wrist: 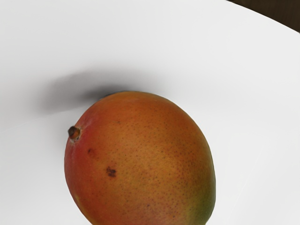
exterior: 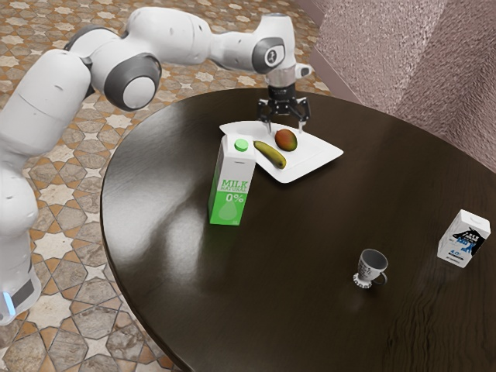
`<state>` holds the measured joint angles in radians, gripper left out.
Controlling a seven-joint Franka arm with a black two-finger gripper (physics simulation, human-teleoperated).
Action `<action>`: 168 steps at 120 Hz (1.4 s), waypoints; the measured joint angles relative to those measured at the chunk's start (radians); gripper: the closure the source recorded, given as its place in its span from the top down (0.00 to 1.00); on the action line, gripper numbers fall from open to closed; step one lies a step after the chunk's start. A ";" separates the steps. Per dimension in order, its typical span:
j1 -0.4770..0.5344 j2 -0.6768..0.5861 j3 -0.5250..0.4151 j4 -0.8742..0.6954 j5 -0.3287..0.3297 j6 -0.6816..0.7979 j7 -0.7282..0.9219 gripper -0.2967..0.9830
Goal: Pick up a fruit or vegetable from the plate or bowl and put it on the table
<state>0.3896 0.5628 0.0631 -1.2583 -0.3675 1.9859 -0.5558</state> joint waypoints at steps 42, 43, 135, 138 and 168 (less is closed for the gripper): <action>0.000 0.015 0.003 0.012 0.002 0.038 -0.012 0.77; 0.000 0.015 0.003 0.012 0.002 0.039 -0.012 0.77; 0.002 0.056 -0.005 0.004 -0.005 0.090 -0.027 0.77; 0.002 0.059 -0.005 0.004 -0.005 0.091 -0.027 0.77; -0.001 0.062 -0.005 0.004 -0.011 0.094 -0.031 0.73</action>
<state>0.3882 0.6252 0.0580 -1.2544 -0.3781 2.0801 -0.5863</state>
